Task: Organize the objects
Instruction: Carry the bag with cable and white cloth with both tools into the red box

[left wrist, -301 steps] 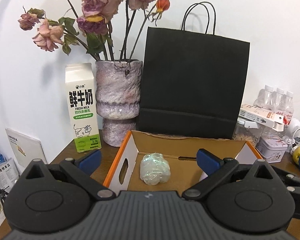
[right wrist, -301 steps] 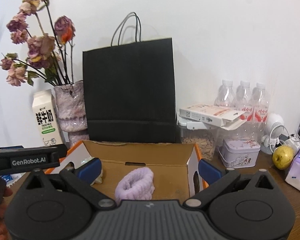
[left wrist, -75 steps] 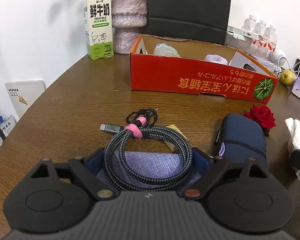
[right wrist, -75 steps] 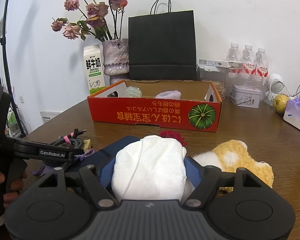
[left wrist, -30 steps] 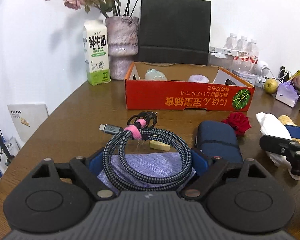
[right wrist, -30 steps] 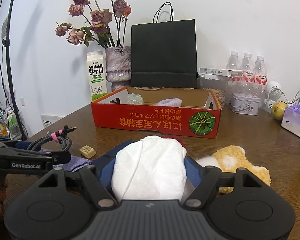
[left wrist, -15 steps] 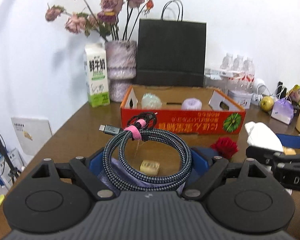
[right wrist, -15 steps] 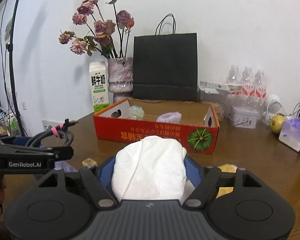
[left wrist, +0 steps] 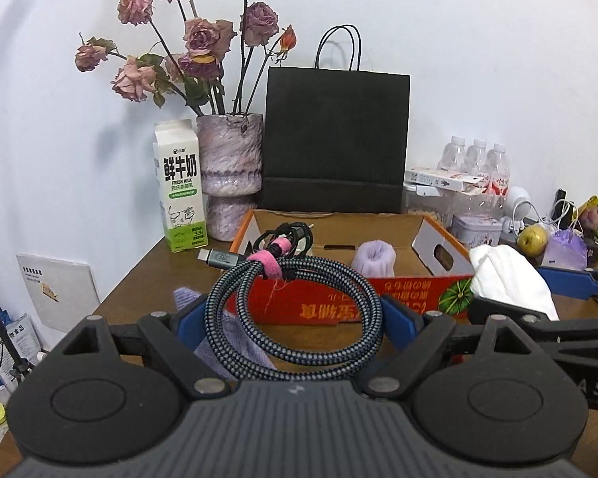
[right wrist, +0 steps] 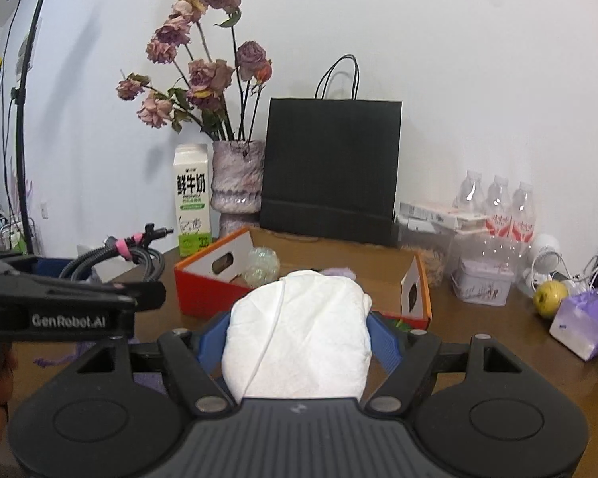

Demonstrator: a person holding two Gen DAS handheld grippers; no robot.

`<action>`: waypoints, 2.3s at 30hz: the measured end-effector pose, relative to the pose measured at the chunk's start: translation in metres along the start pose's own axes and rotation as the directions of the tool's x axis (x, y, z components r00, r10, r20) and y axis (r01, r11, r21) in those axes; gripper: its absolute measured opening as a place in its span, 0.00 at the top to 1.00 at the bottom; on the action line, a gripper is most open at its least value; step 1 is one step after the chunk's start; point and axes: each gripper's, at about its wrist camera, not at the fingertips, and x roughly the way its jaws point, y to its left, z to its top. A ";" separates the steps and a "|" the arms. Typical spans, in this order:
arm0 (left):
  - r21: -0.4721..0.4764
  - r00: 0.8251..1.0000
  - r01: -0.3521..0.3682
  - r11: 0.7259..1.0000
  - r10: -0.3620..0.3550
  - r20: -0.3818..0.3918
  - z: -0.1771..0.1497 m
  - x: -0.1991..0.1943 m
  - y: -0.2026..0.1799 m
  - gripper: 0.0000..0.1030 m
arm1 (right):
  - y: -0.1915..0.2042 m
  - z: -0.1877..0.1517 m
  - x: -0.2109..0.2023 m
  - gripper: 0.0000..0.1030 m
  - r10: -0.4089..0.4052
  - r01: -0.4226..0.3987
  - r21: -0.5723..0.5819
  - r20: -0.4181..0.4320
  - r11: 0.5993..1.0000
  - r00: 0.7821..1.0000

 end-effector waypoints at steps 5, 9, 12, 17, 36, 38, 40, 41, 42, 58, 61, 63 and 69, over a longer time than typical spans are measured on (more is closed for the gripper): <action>-0.022 1.000 0.011 1.000 -0.011 0.005 0.004 0.005 0.002 0.14 | -0.008 0.010 0.015 0.29 0.002 -0.002 0.036 0.011 0.999 1.000; -0.030 1.000 0.014 0.999 -0.013 0.015 0.004 0.000 0.011 0.14 | -0.016 0.007 0.021 0.29 0.009 -0.010 0.063 0.002 0.998 1.000; -0.036 1.000 0.021 0.999 -0.021 0.011 0.004 -0.005 0.020 0.14 | -0.019 0.002 0.024 0.29 0.007 -0.006 0.073 -0.014 0.997 1.000; -0.039 1.000 0.006 0.999 -0.007 -0.024 -0.004 -0.008 0.038 0.14 | -0.014 -0.007 0.028 0.29 0.034 -0.032 0.057 -0.038 0.998 0.999; 0.023 0.999 0.028 0.999 -0.027 -0.017 0.011 0.006 0.002 0.14 | -0.016 0.001 0.021 0.29 0.009 -0.009 0.049 -0.017 0.999 1.000; 0.027 1.000 0.030 0.999 -0.030 -0.008 0.015 0.010 -0.003 0.14 | -0.019 0.004 0.023 0.29 0.006 -0.005 0.051 -0.019 0.999 1.000; 0.027 0.999 0.032 0.999 -0.032 0.000 0.019 0.014 -0.007 0.14 | -0.022 0.007 0.025 0.29 0.004 -0.002 0.053 -0.022 0.999 1.000; 0.026 0.999 0.035 0.999 -0.035 0.005 0.021 0.017 -0.009 0.14 | -0.024 0.009 0.027 0.29 0.000 0.001 0.052 -0.022 0.999 1.000; 0.026 0.999 0.036 0.999 -0.036 0.009 0.022 0.018 -0.011 0.14 | -0.025 0.010 0.028 0.29 -0.004 0.005 0.051 -0.022 0.999 1.000; -0.028 0.999 0.045 0.999 -0.045 -0.001 0.046 0.077 -0.012 0.14 | -0.050 0.035 0.076 0.29 -0.007 0.007 0.038 -0.009 0.999 1.000; -0.026 0.999 0.052 0.998 -0.052 0.001 0.050 0.088 -0.012 0.14 | -0.054 0.039 0.088 0.29 -0.008 0.009 0.030 -0.013 0.999 1.000; -0.021 0.999 0.053 0.998 -0.053 0.004 0.053 0.096 -0.012 0.14 | -0.057 0.041 0.095 0.29 -0.007 0.008 0.027 -0.018 1.000 1.000; -0.019 0.999 0.046 0.999 -0.045 0.011 0.062 0.117 -0.009 0.14 | -0.070 0.049 0.118 0.29 -0.012 0.012 0.022 -0.025 1.000 1.000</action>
